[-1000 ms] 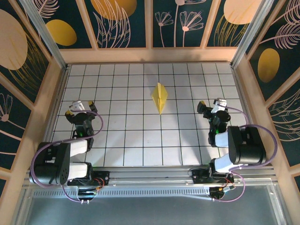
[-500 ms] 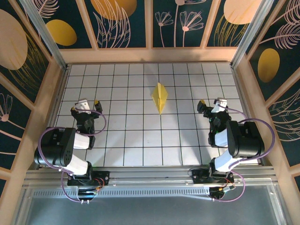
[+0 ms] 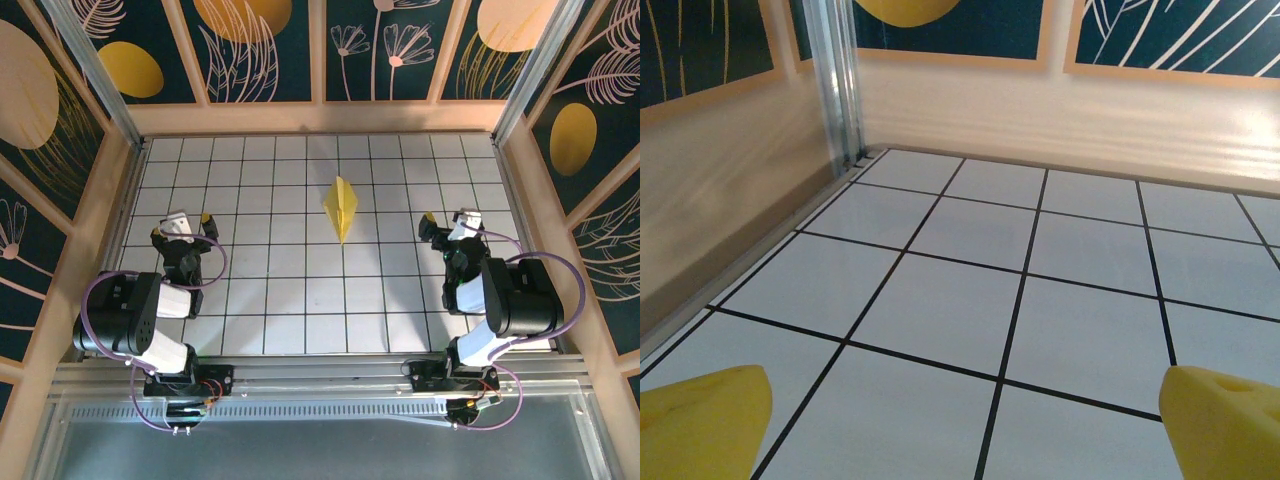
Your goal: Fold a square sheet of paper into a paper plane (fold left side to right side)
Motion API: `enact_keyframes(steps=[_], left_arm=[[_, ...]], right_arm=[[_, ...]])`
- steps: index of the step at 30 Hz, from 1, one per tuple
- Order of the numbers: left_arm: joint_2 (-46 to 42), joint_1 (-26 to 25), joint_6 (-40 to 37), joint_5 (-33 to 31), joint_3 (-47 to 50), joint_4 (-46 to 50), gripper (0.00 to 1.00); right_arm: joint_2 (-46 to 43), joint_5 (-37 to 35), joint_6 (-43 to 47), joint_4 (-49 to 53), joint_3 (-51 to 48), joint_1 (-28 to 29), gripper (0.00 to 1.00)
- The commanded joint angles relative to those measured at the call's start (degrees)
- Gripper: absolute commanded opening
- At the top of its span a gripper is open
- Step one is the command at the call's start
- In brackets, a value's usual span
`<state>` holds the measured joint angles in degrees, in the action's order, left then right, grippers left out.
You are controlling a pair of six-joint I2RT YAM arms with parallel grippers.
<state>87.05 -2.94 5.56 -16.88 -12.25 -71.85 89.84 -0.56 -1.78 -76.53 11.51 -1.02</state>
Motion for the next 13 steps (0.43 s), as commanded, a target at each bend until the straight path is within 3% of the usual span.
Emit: enact_keyframes(steps=[1,13], left_arm=[[0.0,0.4,-0.5,1.1,-0.6,-2.6,0.99],[0.0,0.5,-0.5,1.1,-0.6,-2.6,0.99]], right_arm=[[0.1,-1.6,1.3,-2.5,-0.2,0.3,0.99],[0.1,-1.6,1.3,-1.7,0.2,0.3,0.99]])
